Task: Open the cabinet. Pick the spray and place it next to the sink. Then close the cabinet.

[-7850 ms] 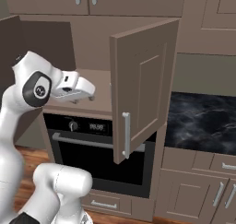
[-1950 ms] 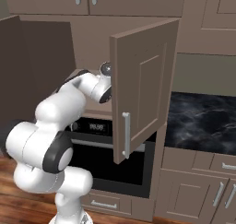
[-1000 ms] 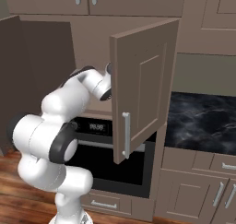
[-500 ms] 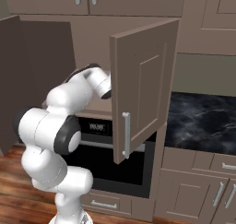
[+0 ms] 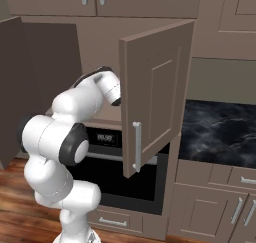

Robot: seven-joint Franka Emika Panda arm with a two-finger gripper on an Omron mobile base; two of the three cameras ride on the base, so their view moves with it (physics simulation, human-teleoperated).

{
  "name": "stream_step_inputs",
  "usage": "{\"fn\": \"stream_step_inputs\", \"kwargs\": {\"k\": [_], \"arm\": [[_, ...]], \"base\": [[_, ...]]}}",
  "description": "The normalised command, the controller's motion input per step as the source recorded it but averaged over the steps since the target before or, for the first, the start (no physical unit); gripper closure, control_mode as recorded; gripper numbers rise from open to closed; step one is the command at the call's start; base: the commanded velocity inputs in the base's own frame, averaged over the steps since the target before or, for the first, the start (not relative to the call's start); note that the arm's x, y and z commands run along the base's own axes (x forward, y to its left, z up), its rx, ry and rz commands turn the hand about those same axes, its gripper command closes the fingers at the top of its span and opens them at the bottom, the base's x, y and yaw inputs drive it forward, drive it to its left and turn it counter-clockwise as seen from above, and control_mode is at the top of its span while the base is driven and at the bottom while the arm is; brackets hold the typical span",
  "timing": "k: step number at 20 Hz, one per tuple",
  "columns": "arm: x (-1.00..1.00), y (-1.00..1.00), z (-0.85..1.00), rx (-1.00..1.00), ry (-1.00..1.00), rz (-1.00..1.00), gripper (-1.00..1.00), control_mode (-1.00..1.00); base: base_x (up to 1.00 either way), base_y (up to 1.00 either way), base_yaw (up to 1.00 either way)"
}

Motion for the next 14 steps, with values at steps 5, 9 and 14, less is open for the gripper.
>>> {"fn": "stream_step_inputs", "kwargs": {"k": [5, 9, 14], "arm": [[0.00, 0.00, 0.00, 0.00, 0.00, 0.04, -1.00, -1.00], [0.00, 0.00, -0.01, 0.00, 0.00, 0.03, -1.00, -1.00], [0.02, 0.00, -0.02, 0.00, 0.00, 0.01, -1.00, -1.00]], "base": [[0.00, 0.00, 0.00], [0.00, 0.00, 0.00], [0.00, 0.00, 0.00]]}}
